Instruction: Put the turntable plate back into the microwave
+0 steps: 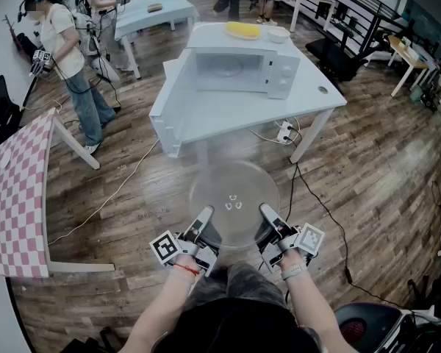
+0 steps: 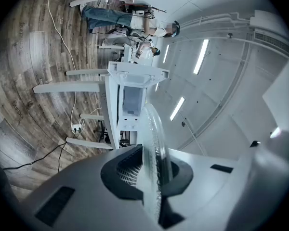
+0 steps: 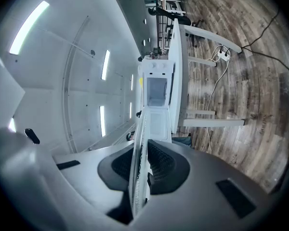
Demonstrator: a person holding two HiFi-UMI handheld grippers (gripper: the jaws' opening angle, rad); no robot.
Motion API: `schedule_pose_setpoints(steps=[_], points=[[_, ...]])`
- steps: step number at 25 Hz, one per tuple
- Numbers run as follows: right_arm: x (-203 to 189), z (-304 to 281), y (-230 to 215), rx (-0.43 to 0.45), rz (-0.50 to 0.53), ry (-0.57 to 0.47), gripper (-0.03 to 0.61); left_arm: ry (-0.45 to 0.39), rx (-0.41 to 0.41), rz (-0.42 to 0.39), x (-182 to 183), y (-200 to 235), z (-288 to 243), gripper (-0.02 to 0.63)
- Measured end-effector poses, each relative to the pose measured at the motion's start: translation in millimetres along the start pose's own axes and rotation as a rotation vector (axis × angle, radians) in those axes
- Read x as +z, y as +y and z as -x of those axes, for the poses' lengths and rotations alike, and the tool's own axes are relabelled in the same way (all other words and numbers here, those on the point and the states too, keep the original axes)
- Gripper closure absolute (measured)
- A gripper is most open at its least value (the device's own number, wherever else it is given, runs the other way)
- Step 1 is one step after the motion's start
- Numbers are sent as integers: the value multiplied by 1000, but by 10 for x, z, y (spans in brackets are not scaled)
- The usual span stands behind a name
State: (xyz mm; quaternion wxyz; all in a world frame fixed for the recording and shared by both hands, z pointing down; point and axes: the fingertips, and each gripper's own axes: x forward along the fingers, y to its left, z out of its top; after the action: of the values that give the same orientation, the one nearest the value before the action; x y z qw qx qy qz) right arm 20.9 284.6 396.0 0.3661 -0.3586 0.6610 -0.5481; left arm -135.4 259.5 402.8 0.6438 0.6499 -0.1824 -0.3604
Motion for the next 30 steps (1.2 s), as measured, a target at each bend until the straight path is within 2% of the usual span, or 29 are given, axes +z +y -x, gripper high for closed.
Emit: schedule_pose_setpoints(steps=[14,30], points=[[99,-171,-94,1,-23,5,537,-18,9,-7,133,35,-140,581],[701,-620,-257,2,-37,27,537,-36,26,-31,383,237,-800,581]])
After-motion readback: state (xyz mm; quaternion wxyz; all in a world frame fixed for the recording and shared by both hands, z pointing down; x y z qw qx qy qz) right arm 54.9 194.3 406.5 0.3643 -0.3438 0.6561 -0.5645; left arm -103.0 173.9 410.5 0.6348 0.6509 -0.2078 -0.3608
